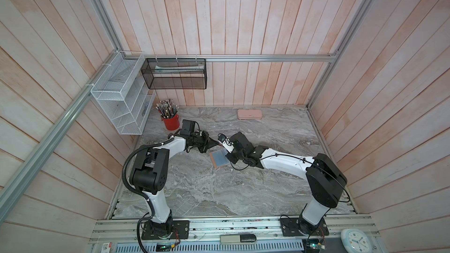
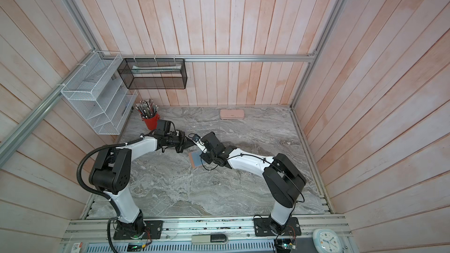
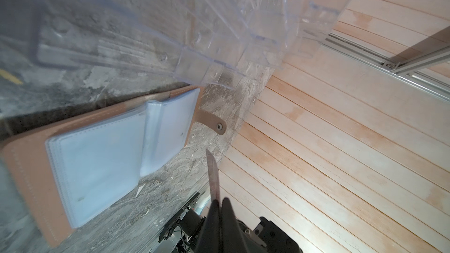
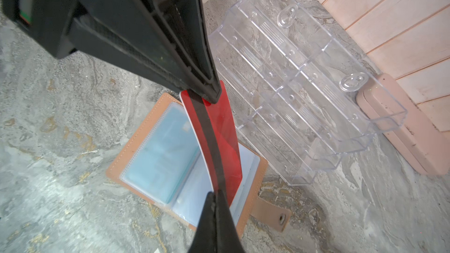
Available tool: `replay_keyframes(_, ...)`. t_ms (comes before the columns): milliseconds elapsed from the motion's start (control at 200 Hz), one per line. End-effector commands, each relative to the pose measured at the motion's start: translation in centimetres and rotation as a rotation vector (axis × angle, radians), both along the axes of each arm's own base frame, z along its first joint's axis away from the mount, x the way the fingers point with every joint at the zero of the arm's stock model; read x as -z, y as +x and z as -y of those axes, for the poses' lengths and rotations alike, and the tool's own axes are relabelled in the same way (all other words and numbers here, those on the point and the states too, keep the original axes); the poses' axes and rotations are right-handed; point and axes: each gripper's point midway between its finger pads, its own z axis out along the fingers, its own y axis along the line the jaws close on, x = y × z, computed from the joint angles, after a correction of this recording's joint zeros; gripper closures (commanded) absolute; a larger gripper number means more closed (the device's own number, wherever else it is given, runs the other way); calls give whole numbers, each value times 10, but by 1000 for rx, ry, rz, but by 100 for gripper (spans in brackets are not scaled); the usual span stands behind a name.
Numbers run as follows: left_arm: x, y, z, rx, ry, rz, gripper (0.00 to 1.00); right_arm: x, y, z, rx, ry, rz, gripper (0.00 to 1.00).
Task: Take the credit cards out of the card holder
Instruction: Place the credit card in the storage box.
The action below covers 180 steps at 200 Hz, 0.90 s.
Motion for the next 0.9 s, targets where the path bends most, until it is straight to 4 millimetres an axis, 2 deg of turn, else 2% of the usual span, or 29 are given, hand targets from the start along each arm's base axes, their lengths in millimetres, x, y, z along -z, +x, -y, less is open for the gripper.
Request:
replay_keyframes(0, 3, -5, 1, 36, -3, -4, 93, -15, 7, -1, 21, 19, 58, 100)
replay_keyframes(50, 3, -5, 0, 37, 0, -3, 93, -16, 8, 0, 26, 19, 65, 100)
replay_keyframes(150, 6, -6, 0, 37, 4, -5, 96, -23, 9, 0, 24, 31, 74, 93)
replay_keyframes(240, 7, -6, -1, 38, 10, -3, 98, -32, 8, 0, 27, 54, 88, 80)
replay_keyframes(365, 6, -3, -2, 29, 11, -2, 100, -47, 8, 3, 33, 83, 106, 68)
replay_keyframes(605, -12, 9, -8, -40, -12, 11, 100, -77, 9, 17, 89, 175, 114, 36)
replay_keyframes(715, -24, 22, -15, -98, -13, 13, 100, -86, 12, 24, 127, 203, 107, 28)
replay_keyframes(895, -42, 44, -22, -198, -41, -20, 100, -89, 14, 31, 171, 222, 77, 25)
